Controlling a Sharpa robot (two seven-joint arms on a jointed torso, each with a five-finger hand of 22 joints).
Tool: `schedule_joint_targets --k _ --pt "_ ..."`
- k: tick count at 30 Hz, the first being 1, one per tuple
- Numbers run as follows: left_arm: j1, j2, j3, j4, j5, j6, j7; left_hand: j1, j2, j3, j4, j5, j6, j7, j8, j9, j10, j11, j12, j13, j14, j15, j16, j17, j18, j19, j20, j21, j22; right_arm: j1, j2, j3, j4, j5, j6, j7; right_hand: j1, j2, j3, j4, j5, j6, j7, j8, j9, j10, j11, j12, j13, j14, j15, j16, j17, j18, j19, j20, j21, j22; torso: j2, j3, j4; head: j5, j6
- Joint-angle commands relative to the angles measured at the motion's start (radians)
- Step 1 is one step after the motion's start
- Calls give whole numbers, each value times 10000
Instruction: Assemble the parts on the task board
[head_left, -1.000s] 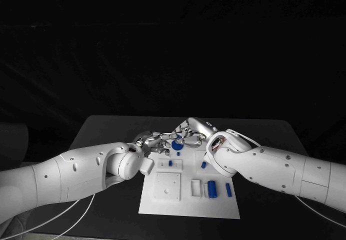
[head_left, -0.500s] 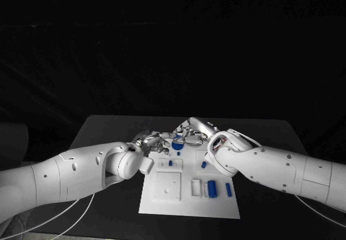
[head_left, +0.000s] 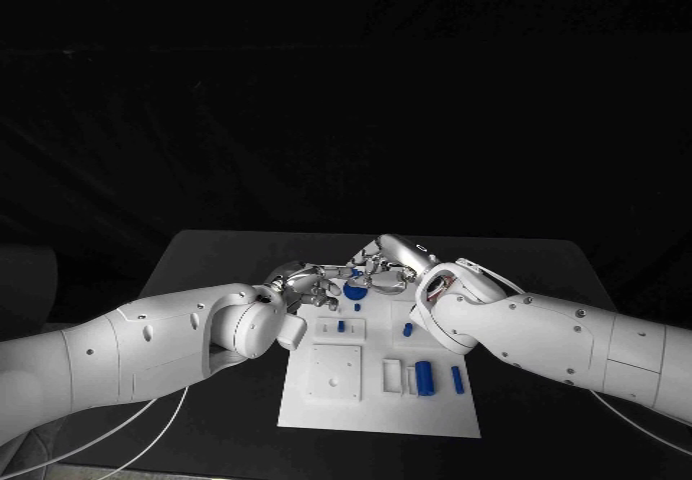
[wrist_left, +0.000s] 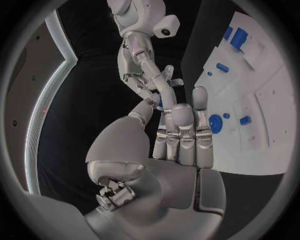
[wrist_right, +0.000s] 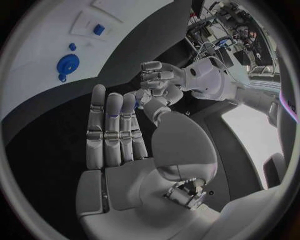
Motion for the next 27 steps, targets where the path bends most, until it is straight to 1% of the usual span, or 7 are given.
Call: schedule_joint_targets --k 1,4,6,9,14,22,27 --pt "-5 4 -7 35 -62 375 -84 44 -54 470 -407 -5 518 -409 66 1236 219 -64 41 17 -22 -72 45 9 -66 -83 -15 46 181 9 -30 14 -21 25 -197 189 84 148 410 -41 -259 340 -21 75 35 48 -80 -65 -37 -26 -49 -11 -12 54 -126 -40 144 216 3 5 4 -5 -15" --pt "-5 1 -9 30 -135 396 -119 27 -63 468 -400 0 524 -413 68 1241 215 -63 43 22 -25 -74 43 7 -65 -87 -15 57 179 8 -34 14 -23 26 -254 228 -3 184 853 -34 -418 478 -53 73 35 88 -97 -83 -63 -8 -64 -18 -21 66 -219 -55 266 426 -1 8 -2 -8 -16" --pt "-5 -3 -12 26 -224 413 -156 -9 -70 475 -396 59 534 -418 68 1245 208 -67 44 27 -26 -80 44 6 -64 -88 -19 73 177 8 -40 14 -31 26 -283 245 -120 116 1098 -1 -425 495 -57 68 34 115 -105 -86 -70 9 -66 -22 -24 72 -270 -58 340 566 -1 8 -5 -13 -21" --pt "-5 -9 -15 22 -315 421 -200 -53 -71 487 -396 67 551 -428 67 1251 204 -71 44 31 -27 -88 41 3 -68 -92 -24 83 173 8 -54 14 -42 26 -298 259 -127 92 1206 18 -418 548 -70 73 39 119 -106 -88 -70 9 -69 -30 -25 79 -319 -54 392 699 3 5 -3 -14 -18" --pt "-5 -26 -20 16 -411 417 -244 -137 -73 549 -410 141 573 -437 68 1267 201 -77 55 47 -32 -96 45 3 -78 -101 -36 107 168 8 -87 14 -46 26 -262 281 -142 68 1294 37 -422 562 -74 70 35 123 -107 -87 -65 13 -68 -41 -30 90 -376 -53 434 874 4 5 -1 -17 -20" --pt "-5 -37 -25 10 -476 455 -278 -289 -37 660 -410 184 585 -447 68 1311 190 -76 60 63 -34 -100 41 -3 -85 -113 -40 128 161 8 -115 14 -46 26 -11 339 -106 102 1259 9 -455 594 -75 70 36 100 -102 -109 -70 -16 -62 -55 -22 88 -419 -48 414 999 0 -1 1 -19 -29" --pt "-5 -34 -26 10 -509 460 -249 -507 85 710 -361 110 582 -466 67 1354 167 -77 70 79 -34 -99 30 -15 -98 -122 -35 121 145 8 -115 14 -41 26 203 364 -90 140 1203 -32 -462 618 -80 74 37 78 -100 -121 -63 -35 -60 -68 -17 84 -437 -49 384 1066 0 -5 -1 -23 -41"
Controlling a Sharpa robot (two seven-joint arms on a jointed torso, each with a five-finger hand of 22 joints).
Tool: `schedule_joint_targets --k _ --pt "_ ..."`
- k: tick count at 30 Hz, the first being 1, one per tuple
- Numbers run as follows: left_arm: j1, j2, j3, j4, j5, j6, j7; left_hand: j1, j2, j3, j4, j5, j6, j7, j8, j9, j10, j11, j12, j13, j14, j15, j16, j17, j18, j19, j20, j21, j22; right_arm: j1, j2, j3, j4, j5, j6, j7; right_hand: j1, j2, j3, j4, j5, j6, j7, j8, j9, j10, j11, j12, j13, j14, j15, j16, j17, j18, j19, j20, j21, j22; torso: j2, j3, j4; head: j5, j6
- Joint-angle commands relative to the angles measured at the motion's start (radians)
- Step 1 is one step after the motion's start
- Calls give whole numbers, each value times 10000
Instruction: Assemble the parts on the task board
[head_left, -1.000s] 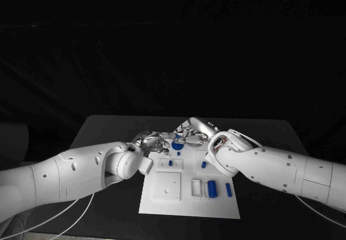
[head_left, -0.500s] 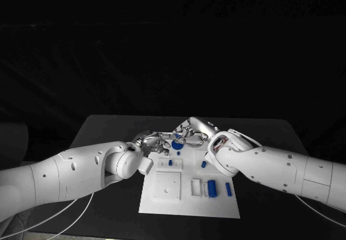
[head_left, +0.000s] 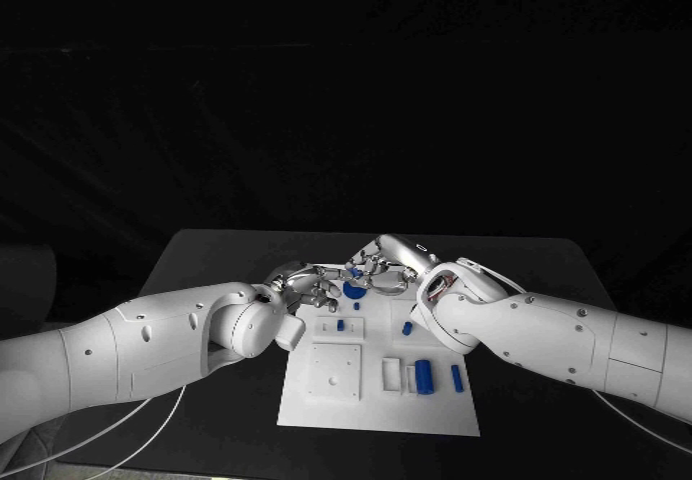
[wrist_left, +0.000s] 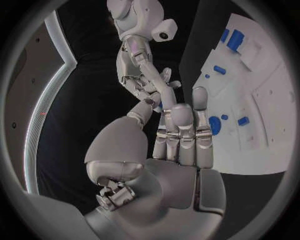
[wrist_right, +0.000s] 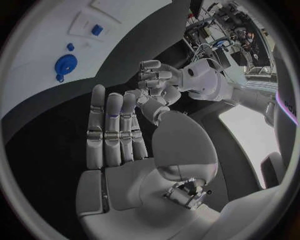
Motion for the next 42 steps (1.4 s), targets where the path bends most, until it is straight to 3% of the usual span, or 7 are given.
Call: schedule_joint_targets --k 1,16,34,37,38,40,42 --pt "-18 -10 -19 16 -186 251 -65 -139 181 36 58 -41 582 -472 56 1373 129 -44 75 22 10 -66 26 -16 -106 -89 0 31 140 27 -40 28 -52 10 178 6 -18 71 81 79 -27 533 -50 70 32 -17 -5 -44 -3 -36 -59 -68 4 84 -98 -3 -18 29 1 -7 1 -4 -9" --pt "-18 3 -20 68 -910 717 162 -921 859 105 162 -842 555 -491 54 1389 -28 -23 214 149 -74 -52 40 -31 -146 -101 25 -129 95 27 -23 28 -66 -5 343 -6 -13 142 60 32 -45 571 -59 68 28 -12 -9 -75 -12 -47 -64 -88 8 74 -112 -11 -61 96 -1 -2 4 -14 -40" --pt "-18 6 -22 113 -1510 887 374 -1716 1137 521 -45 -528 722 -582 63 2193 56 -75 515 323 -52 -74 460 -57 -146 -68 10 -62 155 28 -28 28 -107 140 626 -23 -55 127 -1 16 -33 426 -5 55 13 -198 53 -280 -111 -230 3 -257 -49 24 -271 36 -210 114 -4 1 -7 -53 -89" --pt "-18 6 -23 116 -1526 852 408 -1793 1075 772 -60 -440 744 -588 62 2404 84 -87 547 341 -56 -73 545 -51 -146 -69 9 -30 165 28 -31 28 -136 305 764 -9 -347 -214 -563 183 565 -552 260 48 -20 -550 254 -647 -395 -594 216 -562 -219 -76 -595 240 -515 -57 -9 -1 -8 -62 -89" --pt "-18 6 -23 115 -1530 835 421 -1640 994 1112 -86 -1054 722 -597 58 2436 89 -87 547 342 -47 -84 562 -52 -142 -69 1 -14 172 29 -31 28 -146 361 811 7 -418 -328 -930 268 844 -903 348 47 -22 -651 313 -757 -510 -720 287 -670 -291 -101 -681 328 -675 -183 -10 -2 -10 -63 -90" --pt "-18 5 -23 112 -1534 807 439 -1877 818 1658 -54 -1084 767 -600 62 2536 125 -93 554 342 -41 -80 598 -56 -135 -64 3 35 178 29 -33 28 -156 433 882 32 -390 -424 -1661 394 1245 -1372 455 66 -13 -725 393 -935 -774 -867 386 -842 -441 -118 -710 459 -993 -494 -6 6 -12 -62 -89" --pt "-18 4 -23 108 -1537 779 452 -1920 792 1762 -58 -1038 776 -613 60 2602 145 -102 557 343 -40 -84 615 -60 -137 -69 -5 65 177 29 -39 28 -161 477 939 54 -85 -249 -2482 468 1313 -1486 482 62 -12 -679 412 -1020 -1118 -848 406 -921 -602 -84 -441 516 -1364 -980 -2 4 -7 -62 -97"
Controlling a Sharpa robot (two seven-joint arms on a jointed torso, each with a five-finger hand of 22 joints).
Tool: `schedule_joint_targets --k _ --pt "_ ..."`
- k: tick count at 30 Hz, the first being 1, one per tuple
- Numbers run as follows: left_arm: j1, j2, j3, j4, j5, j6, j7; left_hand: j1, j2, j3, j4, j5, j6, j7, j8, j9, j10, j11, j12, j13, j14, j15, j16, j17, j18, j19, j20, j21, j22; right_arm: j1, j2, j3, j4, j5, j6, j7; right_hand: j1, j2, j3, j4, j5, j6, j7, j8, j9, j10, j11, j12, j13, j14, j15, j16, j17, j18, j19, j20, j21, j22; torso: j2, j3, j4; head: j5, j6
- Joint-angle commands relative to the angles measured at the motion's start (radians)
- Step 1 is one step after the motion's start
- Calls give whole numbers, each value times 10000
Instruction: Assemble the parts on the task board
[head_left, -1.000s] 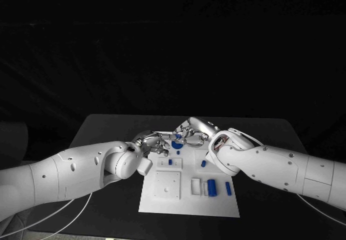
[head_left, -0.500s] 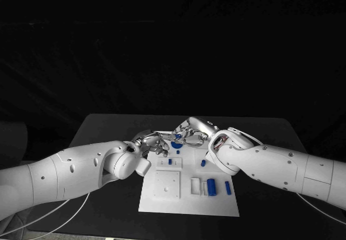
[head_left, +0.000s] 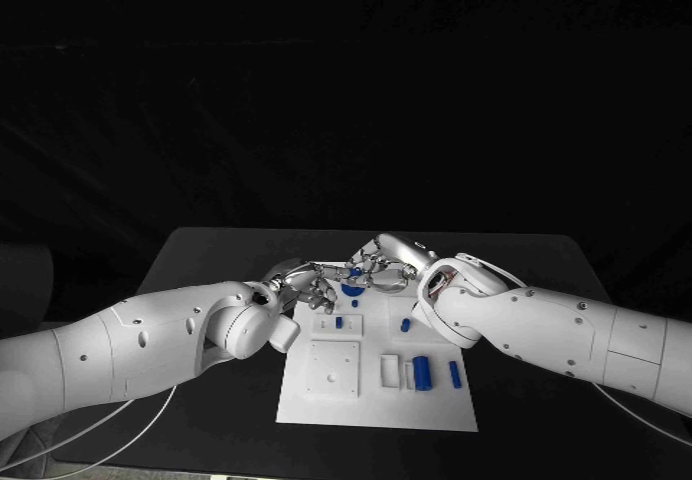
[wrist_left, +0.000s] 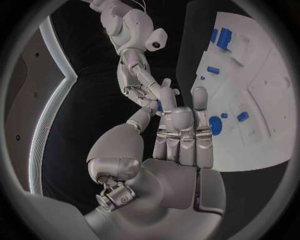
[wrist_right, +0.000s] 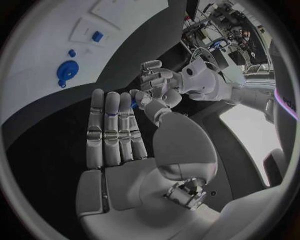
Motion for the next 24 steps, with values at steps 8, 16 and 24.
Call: schedule_joint_targets --k 8,16,24 --pt "1 57 9 83 -211 466 328 5 -175 662 277 100 779 -619 87 1868 185 -95 42 13 25 -43 85 -11 -133 -44 -44 115 171 4 -66 7 -45 423 335 45 542 72 -1637 19 336 -508 96 -56 -54 -62 96 -133 -1115 -116 111 -252 -699 -147 587 142 -841 -1696 1 0 16 9 -24" --pt "6 -3 10 -73 -436 559 42 55 -243 699 279 168 816 -635 86 1916 227 -119 50 18 63 -43 203 158 -118 -42 -40 157 170 5 -248 17 -158 1720 -27 541 537 106 -3121 486 871 -1243 172 -71 -69 -333 237 -114 -1741 -454 281 -257 -1079 -191 488 320 -835 -2950 -6 8 10 38 -35" --pt "324 -95 9 -513 -2047 887 -1501 98 -269 722 284 189 828 -648 79 1946 281 -154 22 -22 125 -59 294 287 -93 12 -52 224 171 150 -709 308 -487 4502 -5 1440 437 506 -4687 1054 1779 -784 136 -46 -42 -452 304 54 -2114 -579 322 -160 -1321 -199 591 372 -808 -3922 -37 19 -12 77 -81"
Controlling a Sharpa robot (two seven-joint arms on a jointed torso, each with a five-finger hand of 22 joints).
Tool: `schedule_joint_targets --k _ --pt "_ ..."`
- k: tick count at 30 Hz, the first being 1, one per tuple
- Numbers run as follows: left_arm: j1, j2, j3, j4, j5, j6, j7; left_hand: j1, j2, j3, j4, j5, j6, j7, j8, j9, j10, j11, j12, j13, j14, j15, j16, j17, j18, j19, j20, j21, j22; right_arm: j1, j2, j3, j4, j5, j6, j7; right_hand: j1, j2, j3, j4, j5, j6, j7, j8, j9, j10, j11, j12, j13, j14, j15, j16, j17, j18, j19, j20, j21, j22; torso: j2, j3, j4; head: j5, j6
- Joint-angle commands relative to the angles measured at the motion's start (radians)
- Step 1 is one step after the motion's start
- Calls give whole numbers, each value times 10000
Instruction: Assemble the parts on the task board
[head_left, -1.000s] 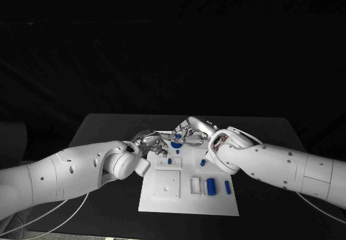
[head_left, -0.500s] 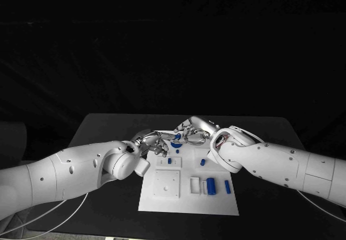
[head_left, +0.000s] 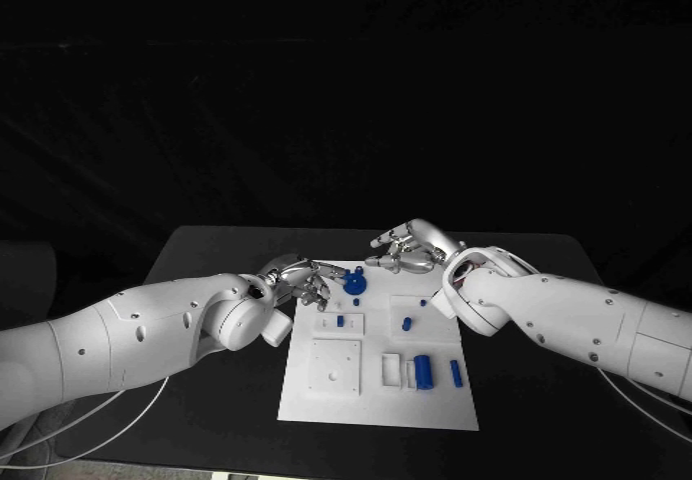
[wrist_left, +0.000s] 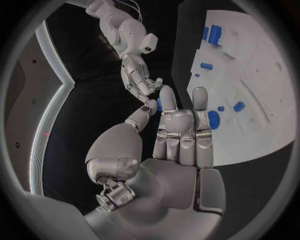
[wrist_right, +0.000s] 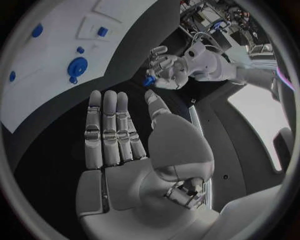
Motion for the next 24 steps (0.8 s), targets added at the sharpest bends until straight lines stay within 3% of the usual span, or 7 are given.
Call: schedule_joint_targets --k 1,9,13,18,20,24 --pt "258 -8 12 -218 -1525 585 -1368 135 27 336 276 12 834 -654 14 144 275 -103 7 -31 86 -50 39 18 -87 27 -53 76 171 142 -191 106 -194 2330 48 891 52 201 -329 48 184 118 -6 -25 9 -84 -16 7 -145 -74 4 25 -98 -200 63 15 15 -241 -18 7 -18 28 -36" --pt "956 76 -17 -644 -3592 1219 -3423 253 -19 327 283 -39 866 -684 20 377 392 -143 98 -257 285 -31 155 326 -5 139 -11 188 174 538 -587 312 -749 3559 162 1180 116 362 -498 14 288 104 1 -25 9 -103 -12 -15 -294 -99 10 29 -184 -208 74 20 23 -458 -121 54 -64 84 -155" --pt "1226 213 -48 -804 -4861 1369 -4091 243 -65 397 273 29 895 -692 18 451 411 -150 197 -343 337 -25 170 394 5 152 -5 224 172 682 -684 392 -1037 3776 173 1281 133 376 -506 -6 350 98 2 -26 8 -102 -15 -15 -317 -100 8 36 -196 -207 81 19 29 -490 -187 94 -60 124 -227" --pt "1509 462 -369 -1022 -6267 1468 -4758 232 -155 507 264 227 967 -714 19 510 425 -158 335 -394 375 -2 278 551 41 171 27 278 178 754 -705 479 -1296 3902 221 1342 145 395 -508 -35 430 94 3 -26 8 -95 -20 -12 -336 -96 4 49 -202 -206 96 14 35 -517 -228 123 -52 182 -329" --pt "1562 578 -444 -1132 -6613 1499 -4981 215 -165 550 267 235 968 -713 12 523 421 -155 365 -425 375 5 299 573 68 172 48 300 179 766 -705 500 -1337 3923 254 1355 151 406 -510 -51 452 99 1 -26 8 -77 -27 -1 -341 -82 -4 65 -202 -203 114 8 43 -528 -249 151 -51 205 -381" --pt "1619 872 -538 -1404 -7279 1447 -5418 191 -188 609 264 251 996 -718 17 549 429 -156 431 -452 395 24 359 638 90 183 73 356 190 797 -708 537 -1394 3948 343 1392 144 426 -524 -81 485 126 -9 -24 9 -40 -43 28 -346 -50 -21 107 -194 -200 160 -8 56 -551 -271 173 -41 234 -455"
